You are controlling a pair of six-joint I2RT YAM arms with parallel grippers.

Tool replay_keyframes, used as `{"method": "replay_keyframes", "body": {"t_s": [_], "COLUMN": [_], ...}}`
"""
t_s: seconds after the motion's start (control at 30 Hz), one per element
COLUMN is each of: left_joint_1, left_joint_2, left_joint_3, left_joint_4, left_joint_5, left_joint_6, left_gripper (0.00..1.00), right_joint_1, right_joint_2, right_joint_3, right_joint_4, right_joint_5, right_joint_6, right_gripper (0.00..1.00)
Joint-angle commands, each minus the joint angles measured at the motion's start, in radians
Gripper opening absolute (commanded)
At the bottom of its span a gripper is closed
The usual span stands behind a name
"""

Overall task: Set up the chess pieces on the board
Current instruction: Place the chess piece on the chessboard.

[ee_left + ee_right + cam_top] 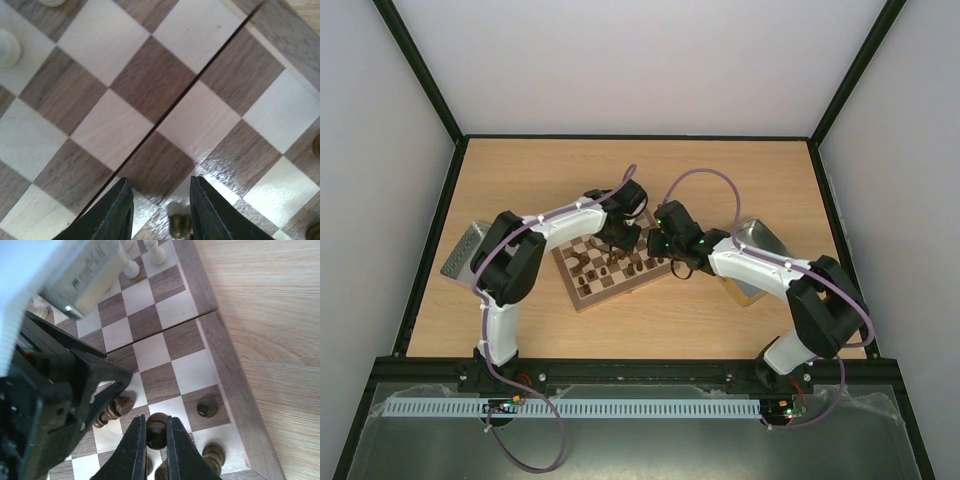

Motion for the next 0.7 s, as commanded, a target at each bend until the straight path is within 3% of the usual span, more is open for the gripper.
{"method": "replay_keyframes", "body": {"t_s": [0.0, 0.23, 0.67], "left_joint_1": [0.032, 0.080, 0.112], "left_joint_2": [-0.071, -0.173, -0.250], "left_joint_3": [-0.034, -0.093, -0.148], "left_joint_4": [0.013, 0.087, 0.117], "left_joint_5": [0.044, 0.131, 0.156], "left_joint_6": [-0.019, -0.076, -0.104], "left_gripper": [0.35, 0.36, 0.37], "right_joint_1": [0.025, 0.052, 0.067], "right_joint_2": [0.054, 0.118, 0.200], "right_joint_3": [0.066, 0.109, 0.152], "right_joint_4": [-0.045, -0.106, -0.135], "right_joint_5": [0.009, 0.063, 0.088], "right_joint_6": [-0.051, -0.094, -0.127], "right_gripper": [0.05, 0.07, 0.10]}}
